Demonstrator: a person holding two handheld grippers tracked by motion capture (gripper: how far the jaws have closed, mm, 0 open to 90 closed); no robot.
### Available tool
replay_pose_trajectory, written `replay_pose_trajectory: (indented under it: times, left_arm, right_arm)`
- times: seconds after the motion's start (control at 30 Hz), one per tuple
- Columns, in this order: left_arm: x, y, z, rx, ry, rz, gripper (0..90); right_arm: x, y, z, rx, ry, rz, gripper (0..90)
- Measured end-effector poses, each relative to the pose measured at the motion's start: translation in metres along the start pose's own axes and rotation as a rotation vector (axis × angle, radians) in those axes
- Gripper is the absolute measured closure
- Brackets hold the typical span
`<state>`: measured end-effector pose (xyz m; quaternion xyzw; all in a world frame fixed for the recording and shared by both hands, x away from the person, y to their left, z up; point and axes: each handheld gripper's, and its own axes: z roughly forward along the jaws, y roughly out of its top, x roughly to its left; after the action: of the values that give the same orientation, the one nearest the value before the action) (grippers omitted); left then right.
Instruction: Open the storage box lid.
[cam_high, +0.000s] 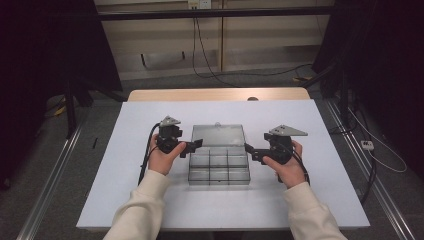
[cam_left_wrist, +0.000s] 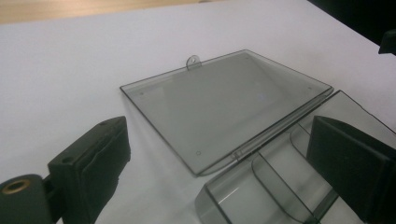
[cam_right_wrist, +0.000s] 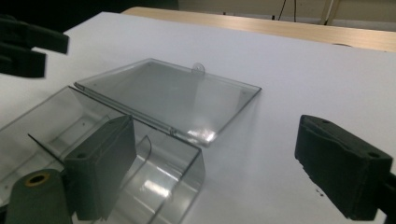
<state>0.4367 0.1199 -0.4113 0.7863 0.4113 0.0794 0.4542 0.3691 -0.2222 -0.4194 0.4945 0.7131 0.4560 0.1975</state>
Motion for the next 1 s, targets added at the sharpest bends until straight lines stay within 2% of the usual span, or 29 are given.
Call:
replay_pose_trajectory:
  times: [0.07, 0.13, 0.17, 0.23, 0.3, 0.33, 0.43, 0.6, 1.0]
  left_arm:
    - [0.001, -0.003, -0.008, -0.014, 0.001, 0.005, 6.0]
    - [0.0, -0.007, -0.015, -0.032, -0.004, 0.01, 6.0]
    - [-0.001, -0.008, -0.017, -0.035, -0.006, 0.024, 6.0]
    - [-0.001, -0.011, -0.023, -0.038, -0.007, 0.044, 5.9]
    - [-0.001, -0.015, -0.027, -0.044, -0.008, 0.038, 6.0]
    - [0.0, -0.017, -0.029, -0.041, -0.012, 0.052, 5.9]
    - [-0.001, -0.022, -0.034, -0.032, -0.012, 0.061, 6.0]
    - [0.0, -0.029, -0.043, -0.05, -0.005, 0.05, 6.1]
    - [0.002, -0.039, -0.051, -0.045, 0.004, 0.054, 6.3]
  right_arm:
    - [0.0, -0.004, -0.004, 0.008, -0.006, -0.017, 13.8]
    - [-0.001, -0.008, -0.007, 0.014, 0.001, -0.015, 13.9]
    - [0.0, -0.011, -0.008, 0.017, 0.005, -0.019, 14.0]
    - [0.002, -0.014, -0.01, 0.02, 0.009, -0.035, 14.1]
    - [0.005, -0.018, -0.013, 0.027, 0.019, -0.043, 14.0]
    - [0.006, -0.019, -0.014, 0.028, 0.024, -0.046, 13.9]
    - [0.008, -0.023, -0.019, 0.035, 0.035, -0.062, 13.8]
    - [0.004, -0.026, -0.027, 0.022, 0.028, -0.051, 14.3]
    - [-0.004, -0.036, -0.038, 0.023, 0.016, -0.033, 14.5]
